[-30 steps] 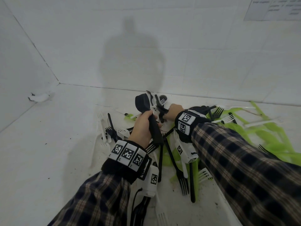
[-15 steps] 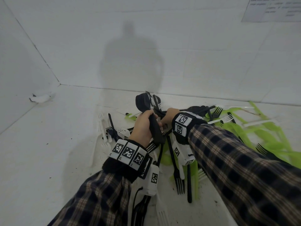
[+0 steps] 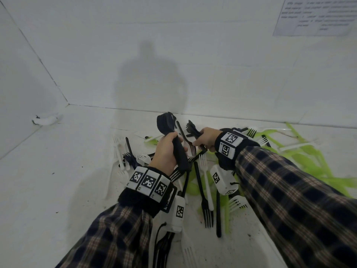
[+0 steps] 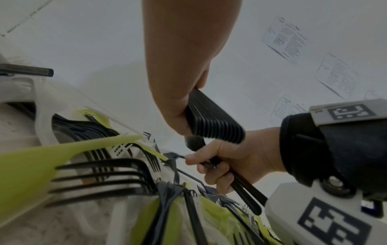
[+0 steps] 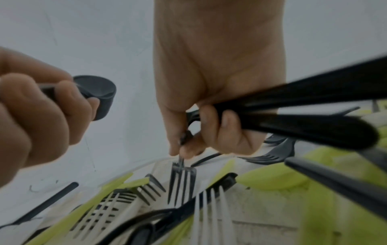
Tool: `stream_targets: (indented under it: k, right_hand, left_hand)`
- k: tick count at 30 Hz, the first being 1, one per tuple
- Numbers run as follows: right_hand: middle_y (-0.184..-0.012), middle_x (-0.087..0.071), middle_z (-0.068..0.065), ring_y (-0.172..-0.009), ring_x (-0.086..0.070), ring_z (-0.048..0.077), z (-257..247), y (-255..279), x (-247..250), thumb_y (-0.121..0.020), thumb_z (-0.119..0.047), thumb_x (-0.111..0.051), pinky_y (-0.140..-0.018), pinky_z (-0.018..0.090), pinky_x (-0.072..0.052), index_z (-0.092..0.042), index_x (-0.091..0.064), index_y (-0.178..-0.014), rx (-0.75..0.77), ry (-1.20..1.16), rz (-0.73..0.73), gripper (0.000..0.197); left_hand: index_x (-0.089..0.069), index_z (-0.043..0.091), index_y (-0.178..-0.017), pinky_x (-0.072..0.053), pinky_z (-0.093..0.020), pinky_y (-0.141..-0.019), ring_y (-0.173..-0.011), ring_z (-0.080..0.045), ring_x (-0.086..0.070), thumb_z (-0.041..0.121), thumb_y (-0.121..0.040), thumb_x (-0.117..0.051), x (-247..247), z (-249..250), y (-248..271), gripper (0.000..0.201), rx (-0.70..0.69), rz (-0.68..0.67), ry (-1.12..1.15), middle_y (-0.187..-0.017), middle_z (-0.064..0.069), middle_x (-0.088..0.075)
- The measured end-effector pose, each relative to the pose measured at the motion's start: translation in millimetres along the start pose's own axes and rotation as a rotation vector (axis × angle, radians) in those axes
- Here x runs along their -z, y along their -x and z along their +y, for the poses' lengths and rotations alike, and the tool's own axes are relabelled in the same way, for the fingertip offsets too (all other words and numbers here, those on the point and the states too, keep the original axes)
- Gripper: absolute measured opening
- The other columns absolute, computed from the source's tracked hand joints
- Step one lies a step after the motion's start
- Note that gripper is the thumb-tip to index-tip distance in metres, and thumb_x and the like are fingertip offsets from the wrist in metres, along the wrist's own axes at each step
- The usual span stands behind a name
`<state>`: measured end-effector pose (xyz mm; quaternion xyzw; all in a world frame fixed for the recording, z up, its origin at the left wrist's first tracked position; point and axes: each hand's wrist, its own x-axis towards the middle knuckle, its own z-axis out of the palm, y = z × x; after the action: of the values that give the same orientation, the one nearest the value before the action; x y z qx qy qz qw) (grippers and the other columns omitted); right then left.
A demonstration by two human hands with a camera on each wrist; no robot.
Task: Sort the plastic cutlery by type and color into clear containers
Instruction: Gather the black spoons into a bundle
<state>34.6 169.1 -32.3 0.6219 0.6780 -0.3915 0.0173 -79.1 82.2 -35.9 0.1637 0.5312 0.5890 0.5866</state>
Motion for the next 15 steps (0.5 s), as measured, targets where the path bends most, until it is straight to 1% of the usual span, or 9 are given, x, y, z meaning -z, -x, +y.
stream_targets:
  k: [2,3,6,8,10,11,12,14,15]
  right_hand:
    - [-0.061,-0.049,0.005,-0.049,-0.038,0.015,1,5,2,-0.091,-0.013,-0.052,-0.047,0.023,-0.030,-0.006,-0.052,-0.068,-0.029,-0.027,-0.025,0.024]
    - [-0.060,-0.048,0.005,-0.048,-0.037,0.016,1,6,2,-0.091,-0.009,-0.046,-0.046,0.023,-0.029,-0.006,-0.048,-0.065,-0.048,-0.059,-0.018,0.027]
    - [-0.063,-0.046,0.007,-0.050,-0.037,0.017,4,11,3,-0.093,-0.009,-0.033,-0.046,0.024,-0.028,-0.008,-0.040,-0.066,-0.078,-0.214,0.052,0.027]
    - [-0.075,-0.046,0.009,-0.063,-0.043,0.021,7,8,3,-0.096,-0.016,-0.033,-0.054,0.026,-0.031,-0.012,-0.038,-0.066,-0.047,-0.218,0.103,0.030]
    - [-0.085,-0.048,0.010,-0.079,-0.047,0.024,10,9,4,-0.094,-0.026,-0.042,-0.061,0.027,-0.035,-0.009,-0.047,-0.080,-0.010,-0.258,0.174,0.022]
    - [-0.081,-0.049,0.008,-0.078,-0.048,0.024,11,10,4,-0.092,-0.030,-0.046,-0.060,0.026,-0.035,-0.008,-0.049,-0.088,0.008,-0.286,0.206,0.023]
    - [-0.074,-0.048,0.005,-0.070,-0.049,0.023,12,10,3,-0.093,-0.032,-0.047,-0.055,0.025,-0.036,-0.008,-0.049,-0.092,0.036,-0.304,0.230,0.024]
    - [-0.064,-0.046,0.003,-0.052,-0.044,0.018,13,10,3,-0.095,-0.026,-0.043,-0.044,0.023,-0.034,-0.010,-0.049,-0.091,0.089,-0.390,0.243,0.018]
    - [-0.064,-0.048,0.004,-0.049,-0.043,0.017,14,10,3,-0.095,-0.021,-0.041,-0.043,0.022,-0.036,-0.009,-0.049,-0.089,0.091,-0.444,0.234,0.016]
  left_hand:
    - [-0.045,0.010,-0.084,-0.042,-0.027,-0.051,-0.047,-0.017,-0.048,0.018,-0.097,-0.044,-1,-1,-1,0.015,-0.002,0.002,0.000,-0.071,-0.002,-0.047]
    - [-0.046,0.010,-0.084,-0.042,-0.027,-0.050,-0.048,-0.017,-0.048,0.018,-0.097,-0.045,-1,-1,-1,0.015,-0.001,0.002,0.001,-0.071,-0.002,-0.047]
    - [-0.046,0.011,-0.085,-0.041,-0.027,-0.051,-0.040,-0.014,-0.050,0.019,-0.097,-0.045,-2,-3,0,0.014,0.008,0.001,-0.002,-0.070,-0.002,-0.048]
    - [-0.046,0.010,-0.086,-0.041,-0.026,-0.049,-0.044,-0.015,-0.049,0.019,-0.097,-0.045,-3,-4,1,0.014,0.014,-0.001,0.004,-0.069,-0.002,-0.048]
    - [-0.046,0.010,-0.088,-0.042,-0.024,-0.048,-0.046,-0.016,-0.048,0.019,-0.097,-0.045,-4,-5,1,0.013,0.019,-0.004,0.003,-0.069,-0.002,-0.048]
    - [-0.046,0.010,-0.089,-0.042,-0.024,-0.049,-0.047,-0.016,-0.047,0.019,-0.097,-0.045,-5,-5,1,0.012,0.023,-0.007,0.001,-0.068,-0.002,-0.048]
    - [-0.046,0.010,-0.089,-0.042,-0.024,-0.049,-0.048,-0.017,-0.047,0.019,-0.097,-0.045,-5,-5,1,0.012,0.029,-0.008,0.003,-0.068,-0.002,-0.048]
    - [-0.046,0.011,-0.088,-0.042,-0.024,-0.048,-0.050,-0.017,-0.046,0.018,-0.097,-0.044,-7,-6,0,0.012,0.035,-0.012,0.019,-0.068,-0.002,-0.047]
    - [-0.046,0.011,-0.086,-0.042,-0.023,-0.046,-0.049,-0.017,-0.045,0.018,-0.097,-0.044,-8,-7,1,0.013,0.036,-0.013,0.025,-0.067,-0.002,-0.047]
